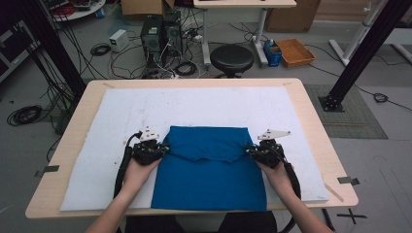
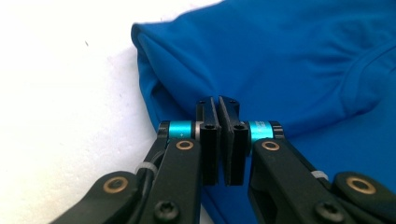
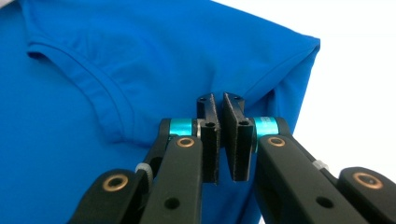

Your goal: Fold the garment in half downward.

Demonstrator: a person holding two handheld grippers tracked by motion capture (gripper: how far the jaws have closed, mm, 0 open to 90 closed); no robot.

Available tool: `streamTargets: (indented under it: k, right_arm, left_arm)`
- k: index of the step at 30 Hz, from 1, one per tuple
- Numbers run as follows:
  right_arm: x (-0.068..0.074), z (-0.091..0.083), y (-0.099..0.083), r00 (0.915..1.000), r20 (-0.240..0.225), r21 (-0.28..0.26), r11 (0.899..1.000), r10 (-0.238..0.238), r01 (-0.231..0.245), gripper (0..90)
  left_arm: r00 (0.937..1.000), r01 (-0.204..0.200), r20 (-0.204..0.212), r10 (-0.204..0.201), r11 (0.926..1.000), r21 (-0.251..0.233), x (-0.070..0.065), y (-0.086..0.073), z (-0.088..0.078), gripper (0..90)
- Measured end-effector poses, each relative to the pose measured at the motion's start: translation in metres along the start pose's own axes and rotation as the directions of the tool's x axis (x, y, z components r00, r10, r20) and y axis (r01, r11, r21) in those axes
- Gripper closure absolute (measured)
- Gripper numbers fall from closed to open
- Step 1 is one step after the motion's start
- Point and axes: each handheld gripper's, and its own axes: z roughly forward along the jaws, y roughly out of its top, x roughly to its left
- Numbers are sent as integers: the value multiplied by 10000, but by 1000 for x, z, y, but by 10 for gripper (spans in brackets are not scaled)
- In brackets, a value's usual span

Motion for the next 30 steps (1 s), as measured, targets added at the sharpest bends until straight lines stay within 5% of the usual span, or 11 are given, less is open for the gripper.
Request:
streamTargets:
  k: [13, 24, 30]
  right_arm:
    - [8, -42, -3, 9992, -401, -260, 9997, -53, 42, 858]
    - [45, -88, -32, 9956, -843, -47, 9992, -410, 407, 857]
    - [66, -100, -52, 9928, -957, 258, 9969, -715, 742, 857]
  left_arm:
    - [9953, -131, 957, 175, 9988, -473, -27, -1, -51, 870]
    - [9844, -816, 1558, 822, 9966, -102, -66, -29, -93, 869]
    - [9845, -672, 1633, 645, 9977, 111, -73, -47, -101, 869]
